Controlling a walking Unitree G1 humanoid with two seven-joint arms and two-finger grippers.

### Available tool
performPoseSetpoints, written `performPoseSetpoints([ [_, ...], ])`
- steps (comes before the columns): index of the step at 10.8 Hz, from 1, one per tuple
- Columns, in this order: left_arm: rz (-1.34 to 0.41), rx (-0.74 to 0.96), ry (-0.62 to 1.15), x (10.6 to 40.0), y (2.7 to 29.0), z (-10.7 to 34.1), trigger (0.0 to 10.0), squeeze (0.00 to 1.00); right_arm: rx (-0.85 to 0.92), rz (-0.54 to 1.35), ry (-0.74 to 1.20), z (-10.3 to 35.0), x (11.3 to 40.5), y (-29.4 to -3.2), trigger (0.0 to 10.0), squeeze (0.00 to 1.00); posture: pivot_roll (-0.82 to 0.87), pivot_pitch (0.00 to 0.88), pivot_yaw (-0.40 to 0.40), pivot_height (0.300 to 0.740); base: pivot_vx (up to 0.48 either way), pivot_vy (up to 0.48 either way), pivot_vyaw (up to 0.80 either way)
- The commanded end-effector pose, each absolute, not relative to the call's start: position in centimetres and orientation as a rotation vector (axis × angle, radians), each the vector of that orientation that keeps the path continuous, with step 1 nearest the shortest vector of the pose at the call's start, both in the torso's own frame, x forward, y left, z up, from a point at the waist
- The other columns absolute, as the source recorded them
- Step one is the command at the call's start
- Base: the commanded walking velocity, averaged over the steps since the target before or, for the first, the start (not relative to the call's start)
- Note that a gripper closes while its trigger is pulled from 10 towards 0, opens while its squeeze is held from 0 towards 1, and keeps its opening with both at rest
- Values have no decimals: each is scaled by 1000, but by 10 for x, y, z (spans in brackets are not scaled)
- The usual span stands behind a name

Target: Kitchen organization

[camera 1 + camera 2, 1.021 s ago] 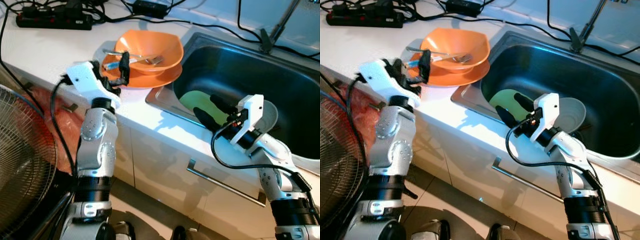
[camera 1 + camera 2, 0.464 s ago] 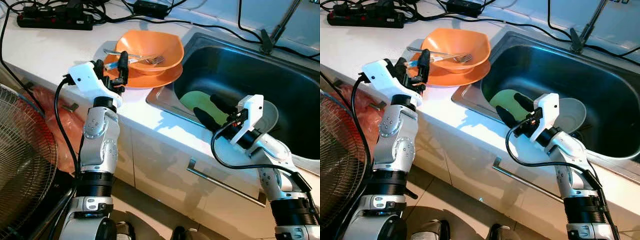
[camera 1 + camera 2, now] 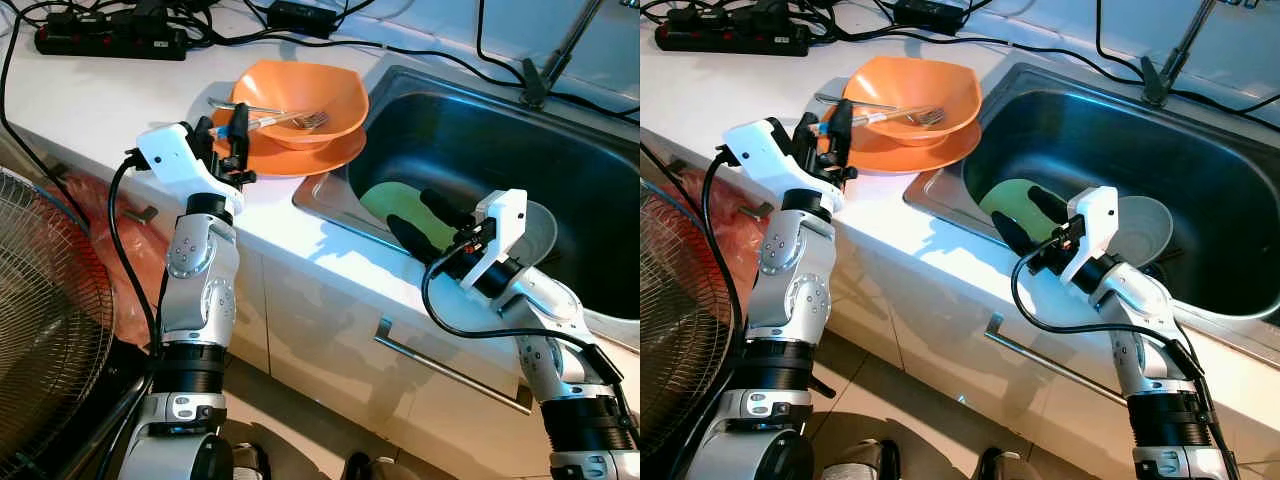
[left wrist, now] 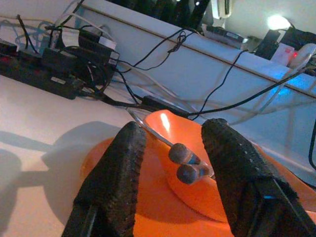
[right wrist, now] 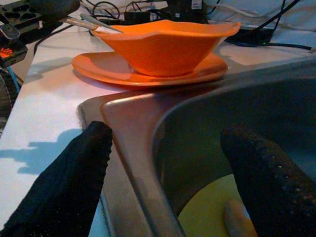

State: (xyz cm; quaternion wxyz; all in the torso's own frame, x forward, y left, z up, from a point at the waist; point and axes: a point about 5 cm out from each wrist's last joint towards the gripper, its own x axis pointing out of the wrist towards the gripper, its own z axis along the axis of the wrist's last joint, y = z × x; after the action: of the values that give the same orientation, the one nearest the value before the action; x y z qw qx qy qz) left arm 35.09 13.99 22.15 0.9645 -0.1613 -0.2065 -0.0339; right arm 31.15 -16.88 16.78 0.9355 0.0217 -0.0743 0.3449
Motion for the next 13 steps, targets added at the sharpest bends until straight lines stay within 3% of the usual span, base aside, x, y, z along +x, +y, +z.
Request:
performPoseSetpoints([
  [1,-87,-332,-425,353,135,225,0,0,32,706,-156,169,311,-171,10000,0,65,155,-81,740,0,0,0],
  [11,-126,-339,-438,352,129,228,0,0,26,706,-153,168,312,-170,10000,0,66,152,-79,740,0,0,0],
  [12,-171,-353,-457,350,123,233,4118,0,24,707,-151,168,312,-169,10000,0,67,153,-81,740,0,0,0],
  [13,-221,-364,-482,346,116,240,10000,0,24,708,-150,167,312,-169,10000,0,67,153,-81,740,0,0,0],
])
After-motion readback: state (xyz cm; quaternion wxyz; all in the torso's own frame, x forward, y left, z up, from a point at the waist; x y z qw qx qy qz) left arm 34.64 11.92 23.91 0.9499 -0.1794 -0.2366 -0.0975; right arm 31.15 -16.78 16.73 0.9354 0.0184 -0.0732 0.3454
